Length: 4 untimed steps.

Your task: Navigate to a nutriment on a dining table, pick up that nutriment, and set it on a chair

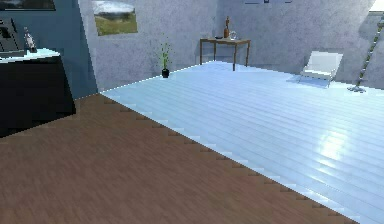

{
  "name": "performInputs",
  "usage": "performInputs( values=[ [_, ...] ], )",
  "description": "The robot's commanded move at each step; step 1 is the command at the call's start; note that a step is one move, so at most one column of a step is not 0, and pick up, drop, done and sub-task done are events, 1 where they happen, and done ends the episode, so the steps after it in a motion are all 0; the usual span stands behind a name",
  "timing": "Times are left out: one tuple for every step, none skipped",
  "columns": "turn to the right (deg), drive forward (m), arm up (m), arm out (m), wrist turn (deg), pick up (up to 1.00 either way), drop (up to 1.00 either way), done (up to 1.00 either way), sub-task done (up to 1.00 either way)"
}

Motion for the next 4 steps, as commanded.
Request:
performInputs(
  values=[
    [0.0, 0.0, 0.5, 0.0, 0.0, 0.0, 0.0, 0.0, 0.0],
    [0.0, 0.0, 0.32, 0.0, 0.0, 0.0, 0.0, 0.0, 0.0],
    [0.0, 0.0, 0.0, 0.48, 0.0, 0.0, 0.0, 0.0, 0.0],
    [0.0, 0.0, 0.0, 0.0, 45.0, 0.0, 0.0, 0.0, 0.0]
  ],
)
